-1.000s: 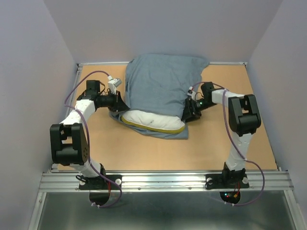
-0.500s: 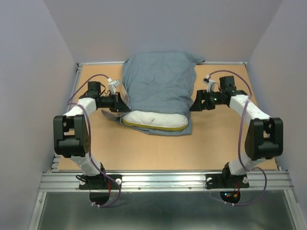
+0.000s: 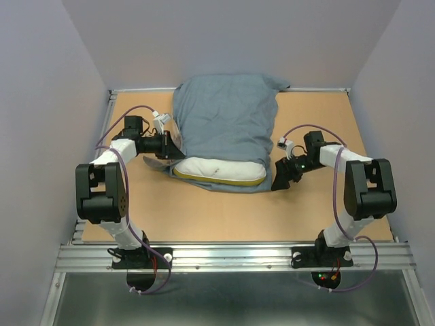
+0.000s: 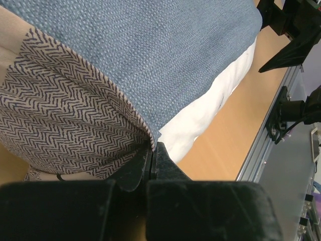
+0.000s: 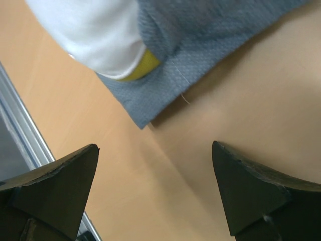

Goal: Put the pillow into the pillowcase

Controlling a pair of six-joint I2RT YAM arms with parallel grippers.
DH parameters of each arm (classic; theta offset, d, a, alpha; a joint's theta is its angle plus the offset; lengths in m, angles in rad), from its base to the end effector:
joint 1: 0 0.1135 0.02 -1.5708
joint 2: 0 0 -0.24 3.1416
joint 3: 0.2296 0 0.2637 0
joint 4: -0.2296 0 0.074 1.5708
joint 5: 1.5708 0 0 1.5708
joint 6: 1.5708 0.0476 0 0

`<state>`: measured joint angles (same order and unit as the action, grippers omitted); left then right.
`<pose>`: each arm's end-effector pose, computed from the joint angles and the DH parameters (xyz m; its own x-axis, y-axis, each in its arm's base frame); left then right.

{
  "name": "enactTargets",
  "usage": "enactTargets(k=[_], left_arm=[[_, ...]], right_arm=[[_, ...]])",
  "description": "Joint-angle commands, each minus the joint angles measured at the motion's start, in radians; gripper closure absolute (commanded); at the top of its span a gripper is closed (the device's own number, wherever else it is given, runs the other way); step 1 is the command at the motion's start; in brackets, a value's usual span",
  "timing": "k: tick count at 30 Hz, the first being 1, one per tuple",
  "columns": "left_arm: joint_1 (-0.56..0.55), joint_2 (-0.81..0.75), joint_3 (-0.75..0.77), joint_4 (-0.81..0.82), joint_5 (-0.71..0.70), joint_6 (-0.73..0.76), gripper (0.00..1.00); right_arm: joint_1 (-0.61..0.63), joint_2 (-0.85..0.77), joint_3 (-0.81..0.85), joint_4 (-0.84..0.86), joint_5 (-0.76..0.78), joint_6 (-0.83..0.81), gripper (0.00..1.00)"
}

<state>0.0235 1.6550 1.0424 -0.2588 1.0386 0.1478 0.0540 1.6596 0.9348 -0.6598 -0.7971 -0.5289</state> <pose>0.3488 -0.0328 0.1790 -0.6768 0.0588 -0.7338 0.6494 0.5173 -0.5574 0.2909 0.0498 0.1218 -0.7615 -0.3943 -0.5145 -0.6419 0.5695 0.5135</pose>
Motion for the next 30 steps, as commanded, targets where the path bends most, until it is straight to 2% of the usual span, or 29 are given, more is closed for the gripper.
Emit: enactTargets(k=[1, 2, 4, 9, 12, 15, 17, 20, 23, 24, 25, 26, 27, 28, 30], left_arm=[[0.001, 0.006, 0.03, 0.004, 0.026, 0.015, 1.0], [0.001, 0.012, 0.031, 0.004, 0.024, 0.016, 1.0], [0.001, 0.018, 0.036, 0.004, 0.017, 0.019, 1.0], [0.001, 0.02, 0.047, 0.003, 0.015, 0.029, 1.0], [0.001, 0.028, 0.05, 0.0, 0.012, 0.039, 1.0], [0.001, 0.042, 0.054, 0.0, 0.014, 0.042, 1.0], [0.0, 0.046, 0.059, 0.0, 0.012, 0.045, 1.0], [0.0, 0.054, 0.064, 0.0, 0.014, 0.045, 1.0], [0.001, 0.045, 0.073, -0.014, 0.021, 0.055, 1.0], [0.003, 0.043, 0.071, -0.016, 0.023, 0.059, 1.0], [0.001, 0.04, 0.071, -0.016, 0.023, 0.058, 1.0], [0.003, 0.037, 0.068, -0.017, 0.021, 0.061, 1.0], [0.003, 0.034, 0.067, -0.017, 0.023, 0.061, 1.0], [0.003, 0.034, 0.067, -0.019, 0.024, 0.064, 1.0], [0.003, 0.023, 0.074, -0.034, 0.029, 0.068, 1.0]], right_arm=[[0.009, 0.034, -0.013, 0.023, -0.172, -0.137, 0.0], [0.013, 0.023, -0.028, 0.123, -0.218, -0.084, 0.0], [0.052, 0.011, -0.08, 0.269, -0.196, 0.03, 0.0], [0.13, 0.063, -0.071, 0.295, -0.204, 0.069, 0.1], [0.158, 0.051, -0.064, 0.292, -0.27, 0.066, 0.23], [0.184, 0.026, -0.085, 0.278, -0.294, 0.003, 0.3], [0.188, 0.006, -0.093, 0.269, -0.297, -0.016, 0.39], [0.19, -0.03, -0.112, 0.269, -0.294, -0.032, 0.66], [0.19, -0.116, -0.155, 0.259, -0.271, -0.068, 0.68], [0.19, -0.141, -0.162, 0.253, -0.266, -0.075, 0.6], [0.19, -0.165, -0.169, 0.249, -0.263, -0.079, 0.59], [0.19, -0.2, -0.183, 0.246, -0.261, -0.085, 0.63], [0.19, -0.214, -0.186, 0.246, -0.264, -0.086, 0.79], [0.19, -0.225, -0.186, 0.247, -0.263, -0.079, 1.0], [0.188, -0.25, -0.174, 0.246, -0.272, -0.03, 0.99]])
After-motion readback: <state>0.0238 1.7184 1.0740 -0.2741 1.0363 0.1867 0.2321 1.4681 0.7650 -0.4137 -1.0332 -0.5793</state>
